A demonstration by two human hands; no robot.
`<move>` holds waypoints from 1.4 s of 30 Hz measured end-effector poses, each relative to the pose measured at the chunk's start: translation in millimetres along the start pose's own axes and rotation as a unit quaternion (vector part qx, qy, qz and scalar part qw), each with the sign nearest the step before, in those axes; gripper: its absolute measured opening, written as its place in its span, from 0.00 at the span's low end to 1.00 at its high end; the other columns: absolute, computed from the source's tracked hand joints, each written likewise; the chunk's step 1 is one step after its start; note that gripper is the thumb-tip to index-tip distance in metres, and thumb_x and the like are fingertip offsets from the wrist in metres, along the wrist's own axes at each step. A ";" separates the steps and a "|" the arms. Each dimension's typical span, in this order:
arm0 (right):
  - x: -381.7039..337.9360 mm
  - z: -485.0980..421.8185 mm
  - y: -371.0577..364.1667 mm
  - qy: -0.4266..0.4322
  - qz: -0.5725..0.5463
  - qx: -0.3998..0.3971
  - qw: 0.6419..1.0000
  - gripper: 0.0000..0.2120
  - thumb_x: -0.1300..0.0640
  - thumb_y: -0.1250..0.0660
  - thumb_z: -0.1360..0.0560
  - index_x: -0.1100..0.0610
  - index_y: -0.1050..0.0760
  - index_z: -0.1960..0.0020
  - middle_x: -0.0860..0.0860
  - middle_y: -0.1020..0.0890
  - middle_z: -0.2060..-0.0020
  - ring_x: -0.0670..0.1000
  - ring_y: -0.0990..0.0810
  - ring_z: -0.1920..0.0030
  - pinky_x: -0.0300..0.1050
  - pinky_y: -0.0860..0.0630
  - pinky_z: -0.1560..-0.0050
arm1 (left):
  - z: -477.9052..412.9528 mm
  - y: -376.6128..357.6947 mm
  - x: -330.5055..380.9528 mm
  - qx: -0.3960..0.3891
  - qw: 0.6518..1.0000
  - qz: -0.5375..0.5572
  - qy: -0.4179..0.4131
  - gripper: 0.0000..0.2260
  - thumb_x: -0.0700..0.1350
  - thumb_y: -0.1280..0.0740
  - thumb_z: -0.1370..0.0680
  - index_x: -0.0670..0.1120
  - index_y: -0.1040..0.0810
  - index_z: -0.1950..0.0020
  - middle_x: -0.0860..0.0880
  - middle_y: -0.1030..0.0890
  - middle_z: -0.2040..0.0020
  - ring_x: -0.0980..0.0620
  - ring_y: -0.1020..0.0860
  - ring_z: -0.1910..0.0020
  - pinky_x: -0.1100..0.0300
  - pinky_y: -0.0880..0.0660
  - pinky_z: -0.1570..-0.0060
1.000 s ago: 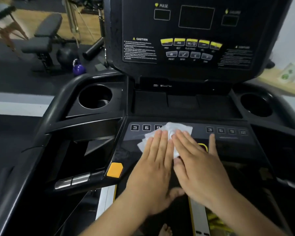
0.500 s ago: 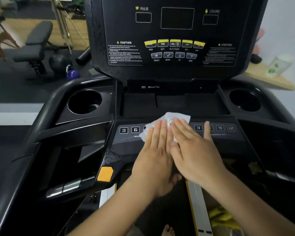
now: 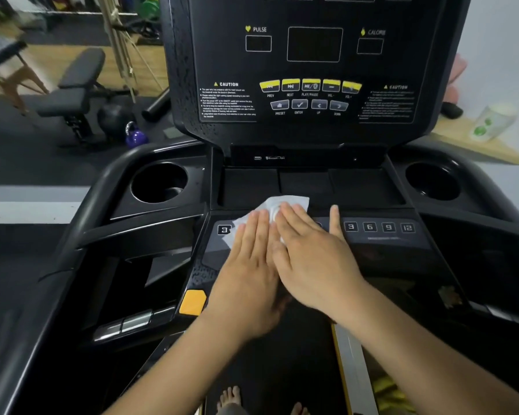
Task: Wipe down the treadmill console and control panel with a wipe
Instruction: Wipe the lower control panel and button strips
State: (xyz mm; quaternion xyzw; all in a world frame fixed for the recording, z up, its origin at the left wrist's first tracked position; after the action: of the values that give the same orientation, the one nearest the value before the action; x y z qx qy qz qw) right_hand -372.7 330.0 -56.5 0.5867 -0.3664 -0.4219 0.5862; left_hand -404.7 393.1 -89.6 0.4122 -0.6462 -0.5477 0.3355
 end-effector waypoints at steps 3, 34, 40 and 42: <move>-13.5 15.5 -5.5 0.022 -0.004 0.007 1.000 0.28 0.46 0.59 0.20 0.54 0.47 0.22 0.49 0.46 0.22 0.47 0.51 0.23 0.68 0.59 0.27 | 21.8 -0.7 0.9 -0.001 1.000 0.006 0.005 0.44 0.58 0.37 0.25 0.33 0.53 0.22 0.32 0.51 0.22 0.32 0.54 0.23 0.38 0.42 0.28; -59.9 -24.6 -4.0 0.086 -0.020 -0.004 0.996 0.26 0.47 0.60 0.19 0.51 0.52 0.22 0.45 0.50 0.22 0.43 0.57 0.23 0.67 0.62 0.27 | 30.4 -4.3 -54.3 -0.037 0.996 -0.040 0.067 0.42 0.63 0.49 0.22 0.36 0.63 0.23 0.33 0.64 0.23 0.34 0.66 0.24 0.41 0.54 0.25; -79.5 8.0 -18.8 0.159 -0.019 0.000 0.987 0.26 0.44 0.56 0.19 0.51 0.44 0.23 0.46 0.44 0.23 0.44 0.53 0.23 0.66 0.57 0.27 | 77.1 -7.5 -37.1 -0.071 0.994 -0.042 0.071 0.35 0.54 0.47 0.19 0.34 0.58 0.23 0.27 0.60 0.25 0.25 0.66 0.28 0.35 0.55 0.27; -79.9 14.8 -22.1 0.175 -0.012 -0.006 0.985 0.26 0.45 0.56 0.19 0.51 0.41 0.24 0.46 0.42 0.24 0.43 0.52 0.24 0.66 0.55 0.27 | 89.6 -15.9 -31.5 -0.145 0.981 -0.049 0.120 0.37 0.53 0.47 0.18 0.32 0.66 0.25 0.26 0.67 0.27 0.24 0.71 0.30 0.34 0.61 0.28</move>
State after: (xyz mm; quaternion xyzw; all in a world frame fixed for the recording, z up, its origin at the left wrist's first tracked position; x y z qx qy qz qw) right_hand -417.9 399.3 -72.6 0.6522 -0.2485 -0.3225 0.6394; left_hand -467.7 459.2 -120.4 0.4533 -0.4939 -0.5978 0.4395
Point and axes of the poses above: each hand's wrist, its own z-axis away from the middle knuckle, its own y-axis out of the back of the hand, x = y × z, the point moved 9 cm from there along -z, towards the middle knuckle
